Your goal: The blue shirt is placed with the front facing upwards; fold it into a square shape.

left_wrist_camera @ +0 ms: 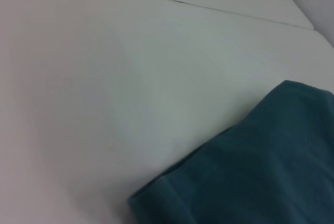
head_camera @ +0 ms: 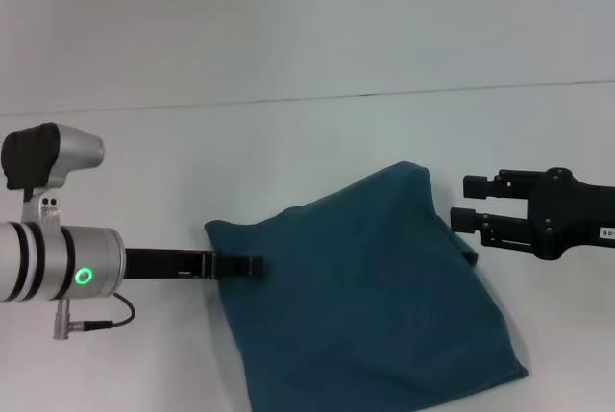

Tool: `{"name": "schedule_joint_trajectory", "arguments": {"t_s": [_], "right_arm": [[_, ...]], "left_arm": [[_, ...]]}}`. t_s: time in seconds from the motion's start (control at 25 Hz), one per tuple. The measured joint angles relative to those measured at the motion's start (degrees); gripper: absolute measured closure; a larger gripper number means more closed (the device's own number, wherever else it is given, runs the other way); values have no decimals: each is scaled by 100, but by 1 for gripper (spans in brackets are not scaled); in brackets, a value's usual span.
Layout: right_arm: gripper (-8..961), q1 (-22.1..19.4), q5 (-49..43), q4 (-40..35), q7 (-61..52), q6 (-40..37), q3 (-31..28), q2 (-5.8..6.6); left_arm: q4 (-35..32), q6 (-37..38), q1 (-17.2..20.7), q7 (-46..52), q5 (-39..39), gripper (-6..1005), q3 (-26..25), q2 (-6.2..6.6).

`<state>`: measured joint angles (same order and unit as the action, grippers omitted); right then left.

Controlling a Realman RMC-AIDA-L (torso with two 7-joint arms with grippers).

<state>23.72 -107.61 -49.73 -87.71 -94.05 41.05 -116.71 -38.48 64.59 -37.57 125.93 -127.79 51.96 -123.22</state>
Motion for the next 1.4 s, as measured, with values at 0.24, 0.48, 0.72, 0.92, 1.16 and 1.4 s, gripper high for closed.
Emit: {"name": "schedule_joint_trajectory", "arguments": {"t_s": [0.24,0.48,0.72,0.92,1.16,1.4], "right_arm": [[354,1,8,-5,0,1,-1,-4],[357,2,13,-11,0,1,-2,-8],[354,11,12,-8,0,11,-1,-9],[350,15,11,19,43,28,-1,-12],[345,1,18,32,80,39,-1,-27],[340,1,21,43,80,45,-1,-41]], "left_arm": [[-26,-19,0,6,0,314,113,-5],[-30,-39,-8,24,0,511,119,-9],[-26,-76,-30,33,0,795,121,-9],[-23,-125,-56,35,1,983,121,-4],[-21,-161,-62,38,1,985,101,2],[-47,-233,-55,64,14,984,-8,55]]}}
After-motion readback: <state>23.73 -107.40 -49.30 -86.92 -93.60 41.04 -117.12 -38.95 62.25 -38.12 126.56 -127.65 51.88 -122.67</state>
